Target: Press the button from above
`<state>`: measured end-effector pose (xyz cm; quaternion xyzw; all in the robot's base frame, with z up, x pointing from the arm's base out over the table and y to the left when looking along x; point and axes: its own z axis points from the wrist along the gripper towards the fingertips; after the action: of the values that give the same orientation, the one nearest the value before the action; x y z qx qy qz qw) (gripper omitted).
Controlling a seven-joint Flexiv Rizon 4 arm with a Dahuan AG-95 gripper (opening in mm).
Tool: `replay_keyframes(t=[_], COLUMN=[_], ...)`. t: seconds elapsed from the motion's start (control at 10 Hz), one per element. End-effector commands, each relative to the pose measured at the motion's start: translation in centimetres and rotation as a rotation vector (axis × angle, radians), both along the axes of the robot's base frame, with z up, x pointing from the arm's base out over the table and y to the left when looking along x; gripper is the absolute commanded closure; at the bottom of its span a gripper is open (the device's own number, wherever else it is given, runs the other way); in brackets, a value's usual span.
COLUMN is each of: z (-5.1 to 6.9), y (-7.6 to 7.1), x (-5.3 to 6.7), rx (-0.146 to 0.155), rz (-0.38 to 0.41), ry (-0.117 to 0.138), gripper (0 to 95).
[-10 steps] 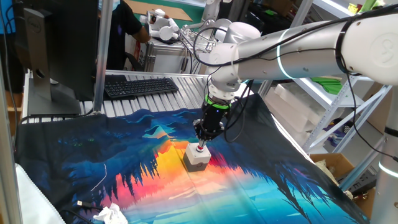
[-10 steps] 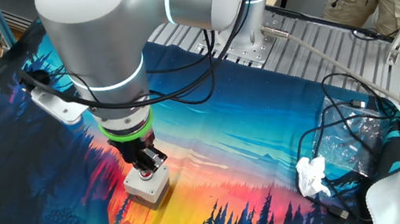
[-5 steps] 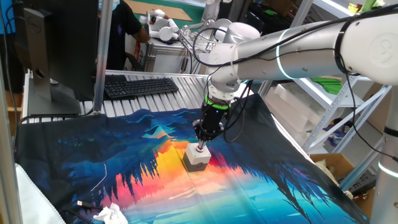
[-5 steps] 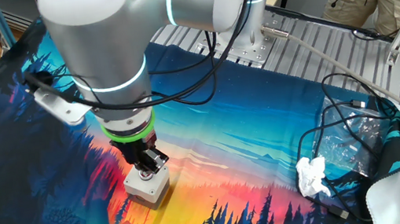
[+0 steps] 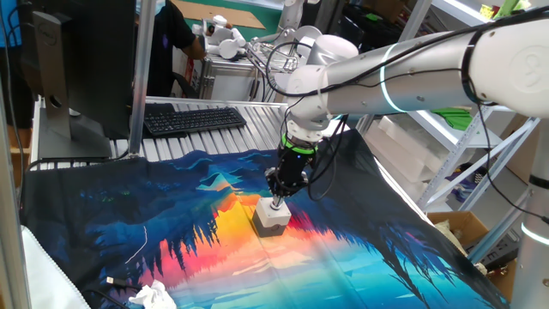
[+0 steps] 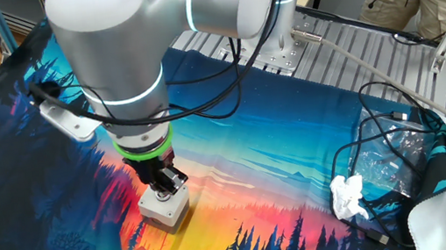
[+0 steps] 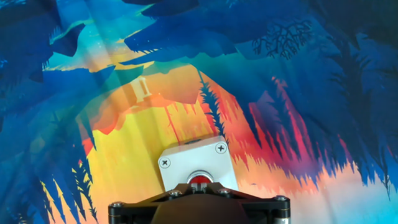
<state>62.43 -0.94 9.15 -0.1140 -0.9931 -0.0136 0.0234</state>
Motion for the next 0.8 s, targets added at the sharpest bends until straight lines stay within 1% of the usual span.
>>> replay_keyframes(t=[0.1,0.2,0.3,0.4,0.5,0.6,0.7,0.8], z=[-0.8,-0.9,-1.0,-1.1,-0.8,0.4,2.0,3.3], y=[-0.1,-0.1,-0.1,-0.1,-0.1,-0.3,-0.4,-0.5], x=[-0.1,-0.1,-0.1,-0.1,0.0,0.2,0.4,0.6], rx=[0.002,0.008,0.01,0.006,0.01,0.013,0.026,0.036], rz=[0.004,-0.002,-0.005,-0.006,-0.011,-0.012,-0.019,-0.025], ry=[-0.002,-0.003,-0.011,-0.014,-0.008,0.017,0.042,0.057], gripper=[95.0,95.0,95.0,95.0,95.0,95.0,95.0,95.0])
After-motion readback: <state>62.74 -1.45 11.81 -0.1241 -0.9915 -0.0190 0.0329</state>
